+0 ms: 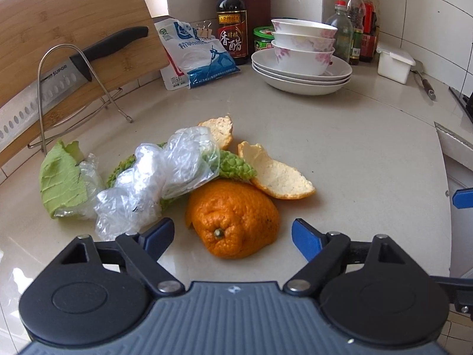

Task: Collect trash
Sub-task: 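Grasp the orange with the left tool while the right tool grasps an orange peel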

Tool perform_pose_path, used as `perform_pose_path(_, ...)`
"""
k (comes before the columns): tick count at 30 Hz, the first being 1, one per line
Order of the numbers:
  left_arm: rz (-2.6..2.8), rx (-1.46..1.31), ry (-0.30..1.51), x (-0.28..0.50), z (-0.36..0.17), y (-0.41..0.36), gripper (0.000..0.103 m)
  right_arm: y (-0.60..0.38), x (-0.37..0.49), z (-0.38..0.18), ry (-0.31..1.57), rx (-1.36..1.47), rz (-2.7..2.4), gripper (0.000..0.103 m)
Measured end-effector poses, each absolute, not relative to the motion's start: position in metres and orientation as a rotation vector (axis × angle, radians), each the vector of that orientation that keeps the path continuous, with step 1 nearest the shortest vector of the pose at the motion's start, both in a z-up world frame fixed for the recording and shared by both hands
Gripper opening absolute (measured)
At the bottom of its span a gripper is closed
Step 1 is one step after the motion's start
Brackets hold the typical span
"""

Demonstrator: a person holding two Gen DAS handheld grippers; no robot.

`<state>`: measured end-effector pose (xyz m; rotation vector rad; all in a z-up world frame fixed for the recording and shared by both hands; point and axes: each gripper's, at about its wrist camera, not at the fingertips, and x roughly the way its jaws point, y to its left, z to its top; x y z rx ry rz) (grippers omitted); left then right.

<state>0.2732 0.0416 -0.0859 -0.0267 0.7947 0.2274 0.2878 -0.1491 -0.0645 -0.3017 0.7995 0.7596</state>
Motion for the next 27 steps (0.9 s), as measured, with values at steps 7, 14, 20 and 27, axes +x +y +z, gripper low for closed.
perform_pose_path(7, 0.22, -0.076, 0.793, 0.284, -0.088, 0.051, 0.072, -0.139, 0.301, -0.07, 0.816, -0.306, 0.778, 0.103)
perform_pose_path(14, 0.22, -0.113, 0.811, 0.274, -0.084, 0.057, 0.059, -0.124, 0.312, -0.077, 0.816, -0.332, 0.813, 0.103)
perform_pose_path(20, 0.21, -0.131, 0.841, 0.248, -0.077, 0.057, 0.059, -0.108, 0.32, -0.086, 0.82, -0.368, 0.862, 0.103)
perform_pose_path(27, 0.255, -0.157, 0.833, 0.226, -0.066, 0.065, 0.058, -0.08, 0.326, -0.095, 0.806, -0.423, 0.936, 0.103)
